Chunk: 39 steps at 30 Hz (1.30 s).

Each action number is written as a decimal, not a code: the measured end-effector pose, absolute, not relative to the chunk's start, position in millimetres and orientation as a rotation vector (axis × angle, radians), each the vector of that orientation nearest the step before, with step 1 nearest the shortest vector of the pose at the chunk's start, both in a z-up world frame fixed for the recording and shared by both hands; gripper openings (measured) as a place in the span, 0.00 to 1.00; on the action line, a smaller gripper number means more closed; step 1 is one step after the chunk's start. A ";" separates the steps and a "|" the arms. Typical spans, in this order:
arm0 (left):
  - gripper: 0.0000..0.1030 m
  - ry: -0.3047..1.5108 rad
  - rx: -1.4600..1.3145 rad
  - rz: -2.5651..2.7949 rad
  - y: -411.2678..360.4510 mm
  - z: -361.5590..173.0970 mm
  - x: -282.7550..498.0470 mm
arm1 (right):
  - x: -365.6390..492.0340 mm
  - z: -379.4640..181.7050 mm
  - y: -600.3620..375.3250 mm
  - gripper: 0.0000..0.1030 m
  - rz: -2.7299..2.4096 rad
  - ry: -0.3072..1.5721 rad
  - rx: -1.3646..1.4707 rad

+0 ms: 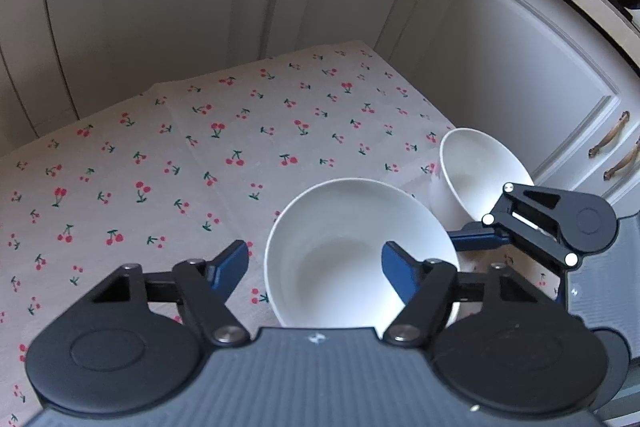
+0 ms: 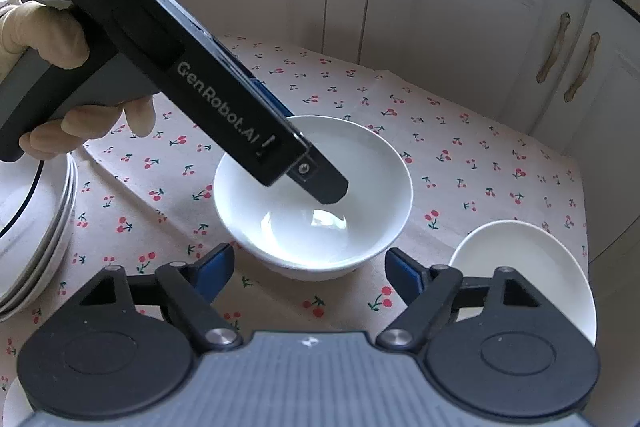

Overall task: Organize plates and bowls
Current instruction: 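Lower the held bowl into the other white bowl with the left gripper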

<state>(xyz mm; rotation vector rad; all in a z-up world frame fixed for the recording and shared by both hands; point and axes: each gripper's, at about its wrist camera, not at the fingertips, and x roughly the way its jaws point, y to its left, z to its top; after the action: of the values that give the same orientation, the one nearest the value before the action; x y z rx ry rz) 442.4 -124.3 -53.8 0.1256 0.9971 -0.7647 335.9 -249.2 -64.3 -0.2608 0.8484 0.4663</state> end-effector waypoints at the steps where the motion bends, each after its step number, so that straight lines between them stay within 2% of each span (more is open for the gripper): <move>1: 0.65 1.000 0.124 -0.766 -124.3 -54.6 442.4 | 335.7 -64.3 -249.1 0.84 0.463 0.847 -0.262; 6: 0.58 1.001 0.136 -0.796 -125.9 -53.3 437.3 | 333.2 -62.1 -248.3 0.83 0.451 0.838 -0.263; 10: 0.58 1.003 0.143 -0.793 -126.8 -53.6 437.3 | 333.3 -58.1 -248.3 0.79 0.451 0.834 -0.252; 23: 0.58 0.968 0.155 -0.796 -125.8 -28.2 418.7 | 320.7 -38.1 -247.7 0.79 0.446 0.833 -0.241; 39: 0.59 0.895 0.181 -0.767 -123.0 29.3 323.7 | 242.1 18.1 -245.2 0.79 0.474 0.809 -0.248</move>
<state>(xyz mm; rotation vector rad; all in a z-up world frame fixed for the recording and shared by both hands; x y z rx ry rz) 323.7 -123.0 29.3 0.1808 0.8954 -0.7667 242.1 -245.2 18.1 -0.2477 0.8087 0.4736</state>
